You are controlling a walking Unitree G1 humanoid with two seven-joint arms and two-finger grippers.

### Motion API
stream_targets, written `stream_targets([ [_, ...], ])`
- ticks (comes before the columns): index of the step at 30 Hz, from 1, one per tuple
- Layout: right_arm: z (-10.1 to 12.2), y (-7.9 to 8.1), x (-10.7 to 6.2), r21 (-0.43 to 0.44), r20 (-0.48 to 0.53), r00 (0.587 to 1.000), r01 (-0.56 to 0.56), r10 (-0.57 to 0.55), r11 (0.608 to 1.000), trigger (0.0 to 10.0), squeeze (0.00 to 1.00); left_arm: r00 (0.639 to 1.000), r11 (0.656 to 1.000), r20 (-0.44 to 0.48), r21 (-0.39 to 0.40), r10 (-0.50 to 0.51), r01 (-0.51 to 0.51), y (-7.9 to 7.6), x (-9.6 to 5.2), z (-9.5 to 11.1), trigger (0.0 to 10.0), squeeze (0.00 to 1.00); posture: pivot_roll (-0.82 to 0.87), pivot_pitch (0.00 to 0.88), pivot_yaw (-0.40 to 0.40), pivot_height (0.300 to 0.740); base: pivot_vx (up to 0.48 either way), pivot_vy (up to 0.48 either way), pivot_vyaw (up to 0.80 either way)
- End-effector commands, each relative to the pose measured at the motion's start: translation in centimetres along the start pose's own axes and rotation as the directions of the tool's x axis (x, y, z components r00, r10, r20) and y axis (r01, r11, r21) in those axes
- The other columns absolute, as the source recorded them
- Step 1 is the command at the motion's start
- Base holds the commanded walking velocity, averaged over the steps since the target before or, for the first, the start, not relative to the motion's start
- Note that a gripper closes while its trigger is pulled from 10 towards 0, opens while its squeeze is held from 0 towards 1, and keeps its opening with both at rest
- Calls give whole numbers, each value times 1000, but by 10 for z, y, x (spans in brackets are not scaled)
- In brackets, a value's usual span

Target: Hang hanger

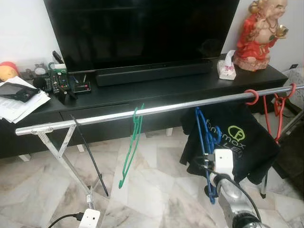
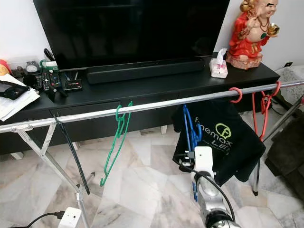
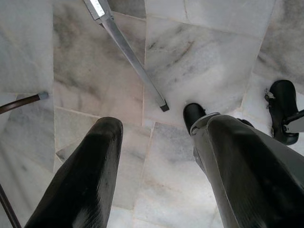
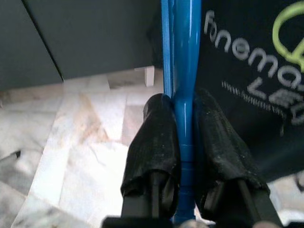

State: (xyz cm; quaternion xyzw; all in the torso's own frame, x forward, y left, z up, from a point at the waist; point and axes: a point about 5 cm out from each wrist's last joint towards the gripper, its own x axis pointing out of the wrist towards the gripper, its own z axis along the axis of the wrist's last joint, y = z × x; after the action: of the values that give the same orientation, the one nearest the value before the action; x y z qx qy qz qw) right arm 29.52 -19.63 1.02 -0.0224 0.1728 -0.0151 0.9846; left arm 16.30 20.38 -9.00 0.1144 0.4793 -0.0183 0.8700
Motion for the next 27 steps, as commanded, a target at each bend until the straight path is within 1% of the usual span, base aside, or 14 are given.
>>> stream_targets([
  [1,15,-2,5,-14,48,999,-8,9,1000,10000,0,1000,1000,-7,0,5,-5,0,0,-2,10000,0,-66,0,-44,740,0,0,0],
  [2,22,-1,8,-8,67,998,-14,14,1000,10000,0,1000,1000,-6,-3,6,-6,0,0,-2,10000,0,-66,0,-44,740,0,0,0],
  [4,24,-1,9,-7,68,998,-15,16,1000,10000,0,1000,1000,-6,-4,5,-5,0,0,-2,10000,0,-65,0,-45,740,0,0,0],
  [10,30,4,12,-41,72,997,-36,38,999,10000,0,1000,1000,-6,-6,3,-3,0,0,-1,10000,0,-76,0,-38,740,0,0,0],
  [17,30,7,12,-32,77,996,-43,46,999,10000,0,1000,1000,-6,-7,3,-3,0,0,-1,10000,0,-77,0,-37,740,0,0,0],
  [27,28,10,12,-35,72,996,-55,58,998,10000,0,1000,1000,-5,-10,2,-2,0,0,-2,10000,0,-74,0,-36,740,264,0,0],
])
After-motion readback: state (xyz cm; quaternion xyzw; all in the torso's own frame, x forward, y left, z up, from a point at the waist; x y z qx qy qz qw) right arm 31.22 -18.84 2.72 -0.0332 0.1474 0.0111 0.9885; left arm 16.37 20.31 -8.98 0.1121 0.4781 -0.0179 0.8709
